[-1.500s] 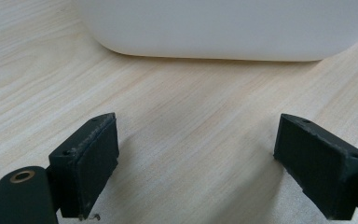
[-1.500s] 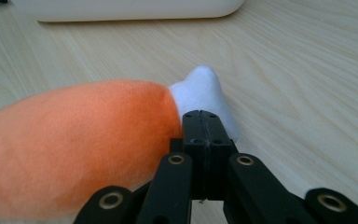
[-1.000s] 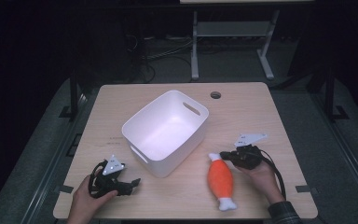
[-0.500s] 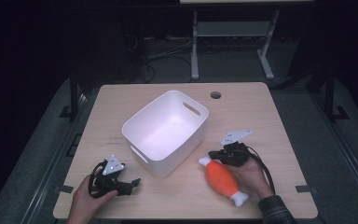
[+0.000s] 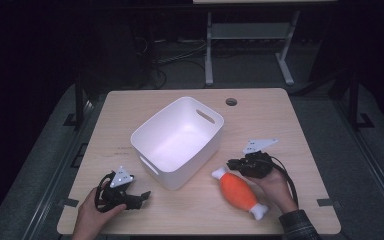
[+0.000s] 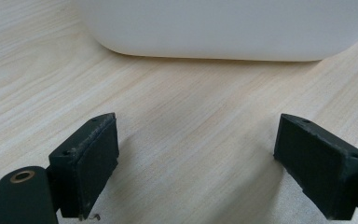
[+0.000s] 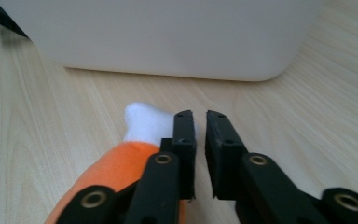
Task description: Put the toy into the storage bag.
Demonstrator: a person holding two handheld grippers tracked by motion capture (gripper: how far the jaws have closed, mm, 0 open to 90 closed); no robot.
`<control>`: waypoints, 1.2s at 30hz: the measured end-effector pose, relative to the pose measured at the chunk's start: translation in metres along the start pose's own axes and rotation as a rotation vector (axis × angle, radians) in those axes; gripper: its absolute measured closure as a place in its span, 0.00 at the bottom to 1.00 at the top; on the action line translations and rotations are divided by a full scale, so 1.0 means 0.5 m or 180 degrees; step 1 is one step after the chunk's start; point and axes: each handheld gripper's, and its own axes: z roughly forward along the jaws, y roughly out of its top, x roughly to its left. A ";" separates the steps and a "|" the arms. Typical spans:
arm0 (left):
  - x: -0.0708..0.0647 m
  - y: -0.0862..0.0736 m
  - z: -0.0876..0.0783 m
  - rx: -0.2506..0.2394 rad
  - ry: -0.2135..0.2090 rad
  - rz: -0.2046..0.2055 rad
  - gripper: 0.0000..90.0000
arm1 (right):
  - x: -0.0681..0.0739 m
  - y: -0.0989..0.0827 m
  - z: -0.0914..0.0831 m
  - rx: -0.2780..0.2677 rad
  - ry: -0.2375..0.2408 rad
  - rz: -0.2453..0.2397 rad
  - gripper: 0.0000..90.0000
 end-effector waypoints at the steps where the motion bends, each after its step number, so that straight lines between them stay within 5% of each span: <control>1: 0.000 0.000 0.000 0.0000 0.0000 0.0001 0.14 | -0.001 -0.003 -0.006 -0.0015 -0.0024 0.0039 0.85; 7: 0.000 0.000 0.000 0.0004 -0.0003 0.0001 0.14 | -0.013 -0.022 -0.045 -0.0044 -0.0070 0.0300 0.62; 20: 0.001 0.000 0.000 0.0002 0.0000 0.0014 0.14 | 0.012 -0.065 -0.098 -0.0072 -0.0128 0.0505 0.28; 36: 0.001 0.000 0.000 -0.0001 0.0002 0.0013 0.14 | 0.060 -0.081 -0.078 0.0075 0.0068 0.0399 0.21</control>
